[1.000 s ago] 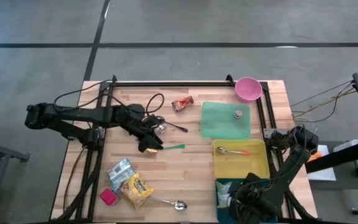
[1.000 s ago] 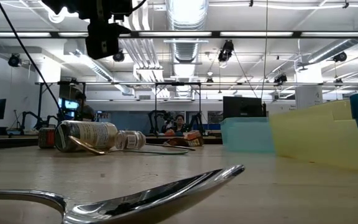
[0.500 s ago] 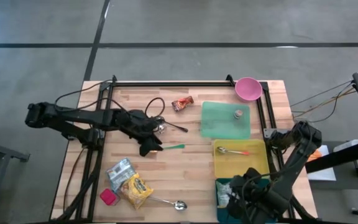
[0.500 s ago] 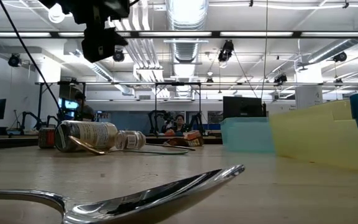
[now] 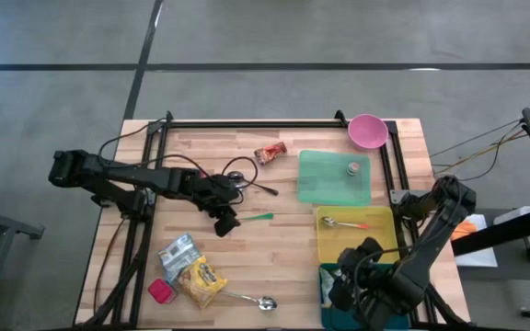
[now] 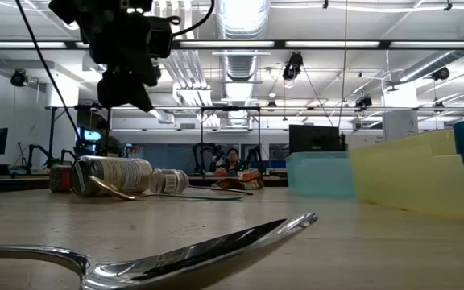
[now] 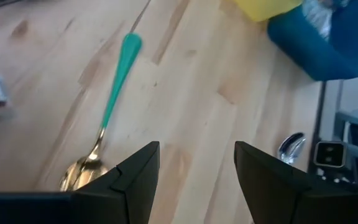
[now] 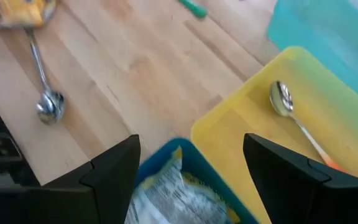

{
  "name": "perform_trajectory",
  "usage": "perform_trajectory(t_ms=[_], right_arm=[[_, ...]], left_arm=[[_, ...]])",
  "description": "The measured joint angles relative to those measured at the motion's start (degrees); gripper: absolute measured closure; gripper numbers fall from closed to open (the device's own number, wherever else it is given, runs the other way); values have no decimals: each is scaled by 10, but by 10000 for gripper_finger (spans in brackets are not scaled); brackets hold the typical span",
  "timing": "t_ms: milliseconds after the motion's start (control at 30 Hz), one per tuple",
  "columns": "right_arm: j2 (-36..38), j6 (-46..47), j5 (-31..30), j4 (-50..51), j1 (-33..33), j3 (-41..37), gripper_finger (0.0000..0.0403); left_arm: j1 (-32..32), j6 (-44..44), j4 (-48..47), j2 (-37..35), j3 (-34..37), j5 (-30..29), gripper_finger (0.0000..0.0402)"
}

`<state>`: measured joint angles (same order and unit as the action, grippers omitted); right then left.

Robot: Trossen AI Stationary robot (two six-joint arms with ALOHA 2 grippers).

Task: Pick & Place Food Item
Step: Put the green spoon into the yellow bin

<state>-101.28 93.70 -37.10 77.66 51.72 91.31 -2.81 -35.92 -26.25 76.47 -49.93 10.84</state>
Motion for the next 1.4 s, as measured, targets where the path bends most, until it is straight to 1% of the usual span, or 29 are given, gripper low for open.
perform_trajectory(t_ms=[133,333,433,533,733,800,867,933,1033,1200,1300,1400], right_arm=[[17,23,-21,0,0,-4,120],[63,26,-51,-5,-2,-27,120],[98,6,-69,-27,-10,-50,120],[143,-58,-85,-95,-29,-84,120],[229,-240,-96,-288,-87,-175,120],[256,-282,-96,-348,-103,-211,120],[282,-312,-96,-401,-116,-246,120],[307,-328,-90,-445,-126,-281,120],[343,-340,-67,-508,-142,-328,120],[380,-374,-36,-595,-174,-388,120],[392,-409,-6,-617,-202,-410,120],[404,-435,49,-638,-240,-432,120]], left_arm=[[0,9,-21,-2,0,-27,188],[0,20,-23,-2,0,-30,188],[0,19,-23,-2,0,-30,188],[0,21,-24,-2,-8,-27,188],[0,44,-23,-1,-62,-19,188],[0,62,-31,9,-83,-19,188],[0,85,-61,30,-101,-24,188],[0,110,-89,56,-115,-27,188],[-1,148,-123,91,-130,-28,188],[-1,214,-133,127,-135,-37,188],[-2,254,-131,140,-136,-76,188],[-2,281,-122,155,-135,-111,188]])
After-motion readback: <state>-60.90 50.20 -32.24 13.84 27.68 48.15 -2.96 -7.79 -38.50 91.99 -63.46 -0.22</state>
